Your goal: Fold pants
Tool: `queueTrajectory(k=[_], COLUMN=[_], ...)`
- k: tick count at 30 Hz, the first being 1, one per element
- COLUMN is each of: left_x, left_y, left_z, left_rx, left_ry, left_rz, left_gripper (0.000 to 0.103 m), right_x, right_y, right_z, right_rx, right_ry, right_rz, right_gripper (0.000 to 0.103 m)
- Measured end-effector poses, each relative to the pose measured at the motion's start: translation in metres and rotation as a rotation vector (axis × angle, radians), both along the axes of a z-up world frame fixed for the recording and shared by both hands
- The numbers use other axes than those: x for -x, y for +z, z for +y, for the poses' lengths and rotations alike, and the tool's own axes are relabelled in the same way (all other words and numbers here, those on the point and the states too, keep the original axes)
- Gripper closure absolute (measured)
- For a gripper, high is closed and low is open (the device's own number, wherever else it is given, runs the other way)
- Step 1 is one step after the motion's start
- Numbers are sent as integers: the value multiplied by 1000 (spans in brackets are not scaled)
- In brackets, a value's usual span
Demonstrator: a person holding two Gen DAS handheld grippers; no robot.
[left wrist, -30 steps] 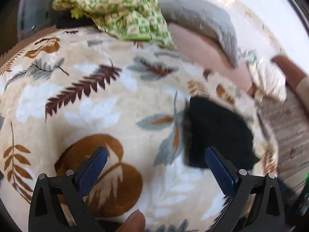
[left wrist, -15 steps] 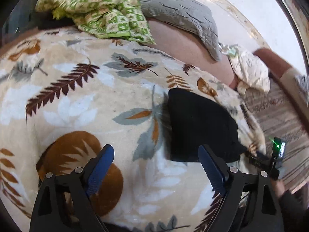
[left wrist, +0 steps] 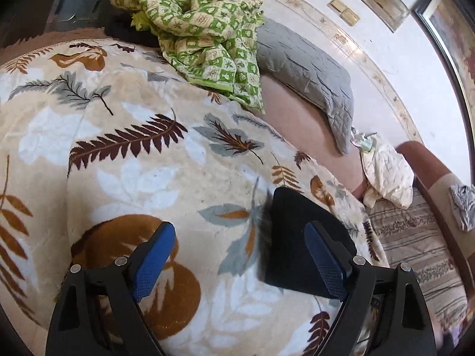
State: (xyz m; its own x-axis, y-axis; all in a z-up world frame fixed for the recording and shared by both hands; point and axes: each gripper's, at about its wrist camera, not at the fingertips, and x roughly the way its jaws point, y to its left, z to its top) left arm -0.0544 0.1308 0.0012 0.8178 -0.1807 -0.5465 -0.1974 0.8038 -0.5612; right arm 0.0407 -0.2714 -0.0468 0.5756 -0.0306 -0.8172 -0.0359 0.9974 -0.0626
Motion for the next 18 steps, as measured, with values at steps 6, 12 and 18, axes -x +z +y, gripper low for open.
queueTrajectory(k=[6,12,18], left_x=[0,-8,-11], left_y=[-1,-5,-7], left_z=[6,10,6], left_rx=[13,53,31], left_ry=[-10,-3,0], left_rz=[1,15,25], left_gripper=[15,15,15], right_x=[-4,-4,-4], right_y=[9,2,1], right_z=[3,2,2], right_rx=[0,-2,-2], right_ry=[-4,5,6], right_rz=[-2,-2,-3], right_gripper=[1,1,1])
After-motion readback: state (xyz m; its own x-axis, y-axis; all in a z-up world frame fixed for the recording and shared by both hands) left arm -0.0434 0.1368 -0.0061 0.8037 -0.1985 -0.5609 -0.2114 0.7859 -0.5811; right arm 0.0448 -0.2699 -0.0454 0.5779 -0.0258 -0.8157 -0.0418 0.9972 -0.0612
